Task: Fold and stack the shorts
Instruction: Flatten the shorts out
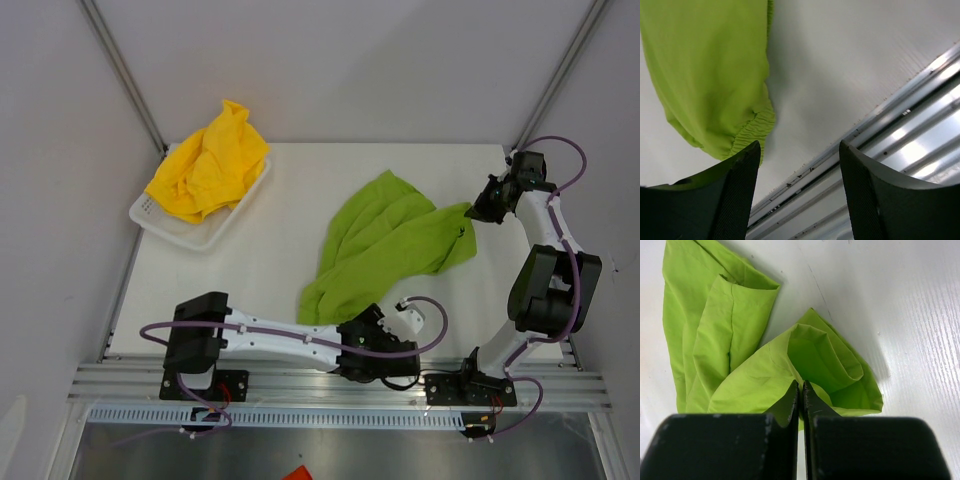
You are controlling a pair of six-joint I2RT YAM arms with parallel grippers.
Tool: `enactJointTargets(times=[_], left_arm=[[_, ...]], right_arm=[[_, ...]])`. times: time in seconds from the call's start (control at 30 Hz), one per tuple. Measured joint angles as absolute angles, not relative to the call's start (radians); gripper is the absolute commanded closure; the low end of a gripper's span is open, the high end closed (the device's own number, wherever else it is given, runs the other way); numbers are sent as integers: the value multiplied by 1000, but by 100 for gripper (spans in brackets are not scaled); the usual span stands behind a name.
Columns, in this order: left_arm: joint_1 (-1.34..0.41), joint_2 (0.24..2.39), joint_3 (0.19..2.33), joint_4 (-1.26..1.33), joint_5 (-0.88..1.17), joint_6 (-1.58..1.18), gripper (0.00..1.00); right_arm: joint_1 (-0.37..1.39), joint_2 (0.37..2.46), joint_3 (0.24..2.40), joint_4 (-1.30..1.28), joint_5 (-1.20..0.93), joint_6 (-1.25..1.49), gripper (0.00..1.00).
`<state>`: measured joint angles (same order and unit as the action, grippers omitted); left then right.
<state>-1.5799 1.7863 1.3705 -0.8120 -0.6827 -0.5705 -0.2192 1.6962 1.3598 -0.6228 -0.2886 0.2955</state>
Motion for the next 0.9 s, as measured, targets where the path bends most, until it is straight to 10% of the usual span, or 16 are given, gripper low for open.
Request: enactJointTargets(times=[0.53,0.63,0.8,0.9], left_arm=[[-1494,1998,1432,-908,-856,-648,33],[-1466,1998,1427,-898,-887,-646,43],[-1428,1998,1417,-881,-913,-647,95],[-1420,1996,1397,-875,-916,-632,100]], right_arm=[[-220,1696,1360,-623,-297,295,100],[-220,1696,1360,-622,-301,295,100],[-221,1696,1360,-622,-305,295,100],[-222,1696,1360,-622,-305,295,100]])
